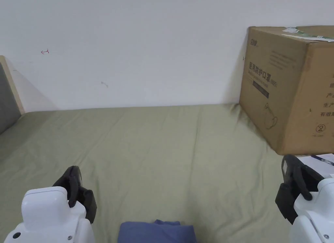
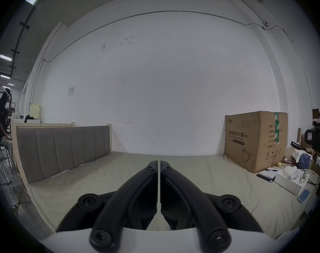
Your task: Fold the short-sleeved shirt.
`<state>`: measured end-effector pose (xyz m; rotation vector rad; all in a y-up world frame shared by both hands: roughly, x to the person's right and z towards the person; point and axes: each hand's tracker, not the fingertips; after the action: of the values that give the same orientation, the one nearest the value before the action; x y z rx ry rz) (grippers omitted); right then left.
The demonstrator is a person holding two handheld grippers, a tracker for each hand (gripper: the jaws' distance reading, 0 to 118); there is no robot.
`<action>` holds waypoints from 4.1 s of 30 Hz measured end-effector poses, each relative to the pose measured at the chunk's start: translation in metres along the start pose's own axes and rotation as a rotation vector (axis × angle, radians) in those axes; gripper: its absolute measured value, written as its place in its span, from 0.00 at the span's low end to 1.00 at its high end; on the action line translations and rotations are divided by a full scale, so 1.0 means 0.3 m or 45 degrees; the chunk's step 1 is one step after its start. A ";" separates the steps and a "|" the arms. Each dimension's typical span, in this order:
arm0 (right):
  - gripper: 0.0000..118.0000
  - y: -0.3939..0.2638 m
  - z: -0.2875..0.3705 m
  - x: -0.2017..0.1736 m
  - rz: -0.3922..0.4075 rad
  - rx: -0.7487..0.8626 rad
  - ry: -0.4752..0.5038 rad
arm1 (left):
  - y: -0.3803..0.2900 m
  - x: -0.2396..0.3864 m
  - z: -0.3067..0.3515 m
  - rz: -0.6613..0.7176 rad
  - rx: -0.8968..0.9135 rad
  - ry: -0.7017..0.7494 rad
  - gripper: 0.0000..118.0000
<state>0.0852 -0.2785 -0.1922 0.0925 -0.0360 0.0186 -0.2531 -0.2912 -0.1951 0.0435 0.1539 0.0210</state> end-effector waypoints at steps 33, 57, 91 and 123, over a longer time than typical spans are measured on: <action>0.00 -0.752 -0.509 -0.255 -0.057 -1.543 0.733 | -0.845 -0.188 -0.679 1.242 -1.706 -1.213 0.97; 0.00 -0.517 -0.332 -0.321 -0.032 -1.312 0.650 | -0.256 -1.026 -0.797 0.215 -1.672 -0.399 0.18; 0.00 0.035 -0.138 -0.058 -0.209 -0.608 0.470 | 0.011 0.017 -0.050 0.177 -0.331 -0.401 0.00; 1.00 0.105 0.061 0.047 -0.037 -0.023 0.053 | 0.185 0.115 0.155 0.030 0.068 -0.095 1.00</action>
<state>0.0981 -0.2487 -0.1706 0.0743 0.0067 -0.0085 -0.2128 -0.2369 -0.1518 0.0994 0.0792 0.0386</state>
